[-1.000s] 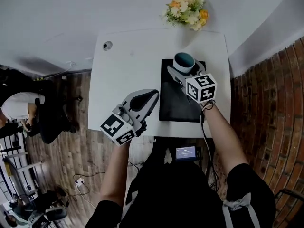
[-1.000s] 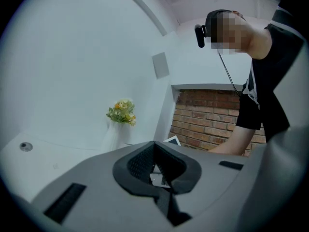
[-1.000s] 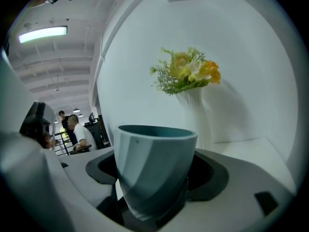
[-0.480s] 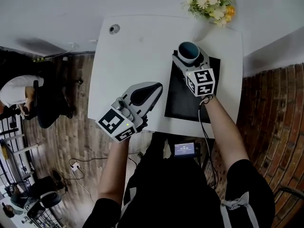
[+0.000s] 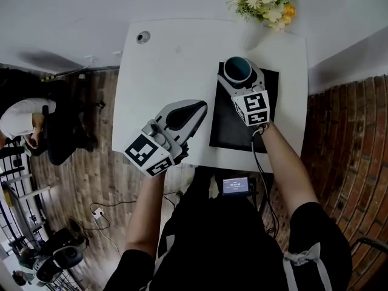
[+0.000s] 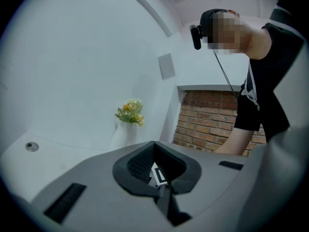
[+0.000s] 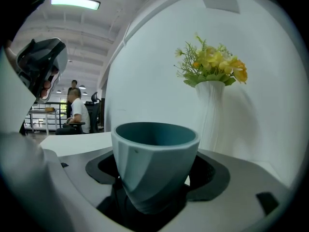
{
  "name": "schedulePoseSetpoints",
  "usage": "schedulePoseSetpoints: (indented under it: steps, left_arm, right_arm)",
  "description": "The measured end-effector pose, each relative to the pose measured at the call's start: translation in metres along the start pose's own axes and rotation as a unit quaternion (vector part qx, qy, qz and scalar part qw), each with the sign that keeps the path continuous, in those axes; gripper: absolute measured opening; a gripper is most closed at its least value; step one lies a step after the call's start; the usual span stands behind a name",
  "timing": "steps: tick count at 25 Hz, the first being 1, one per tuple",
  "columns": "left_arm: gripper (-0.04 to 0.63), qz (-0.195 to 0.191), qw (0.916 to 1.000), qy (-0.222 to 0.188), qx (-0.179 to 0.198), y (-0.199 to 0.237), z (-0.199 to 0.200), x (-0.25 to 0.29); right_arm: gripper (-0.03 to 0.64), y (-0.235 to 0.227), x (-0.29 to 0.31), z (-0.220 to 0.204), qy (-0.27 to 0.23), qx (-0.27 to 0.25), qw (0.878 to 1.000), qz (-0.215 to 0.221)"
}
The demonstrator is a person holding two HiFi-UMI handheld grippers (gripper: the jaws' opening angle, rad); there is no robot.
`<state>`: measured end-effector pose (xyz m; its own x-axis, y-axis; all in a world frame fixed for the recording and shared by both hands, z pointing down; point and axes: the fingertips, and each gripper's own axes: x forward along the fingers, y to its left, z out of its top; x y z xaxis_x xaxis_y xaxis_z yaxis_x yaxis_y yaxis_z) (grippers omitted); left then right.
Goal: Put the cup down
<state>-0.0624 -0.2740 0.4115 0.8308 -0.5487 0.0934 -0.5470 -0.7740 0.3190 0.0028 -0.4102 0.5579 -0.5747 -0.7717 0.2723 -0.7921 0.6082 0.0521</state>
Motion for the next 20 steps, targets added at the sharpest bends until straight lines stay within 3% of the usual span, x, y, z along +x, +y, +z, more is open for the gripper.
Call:
schedulePoseSetpoints:
  steps: [6,10,20]
  left_arm:
    - [0.008,-0.003,1.0000,-0.002,0.005,-0.005,0.004,0.000]
    - [0.008,-0.005,0.9999,-0.007,0.009,-0.012,0.005,-0.003]
    - [0.008,-0.008,0.9998,-0.009,0.015,-0.024,0.005,-0.006]
  right_arm:
    - [0.406,0.000,0.000,0.002,0.015,0.026,0.999,0.010]
    - [0.489,0.003,-0.005,0.000,0.027,0.041,0.999,0.019]
    - [0.489,-0.007,-0.036,0.005,0.032,0.052,0.998,0.005]
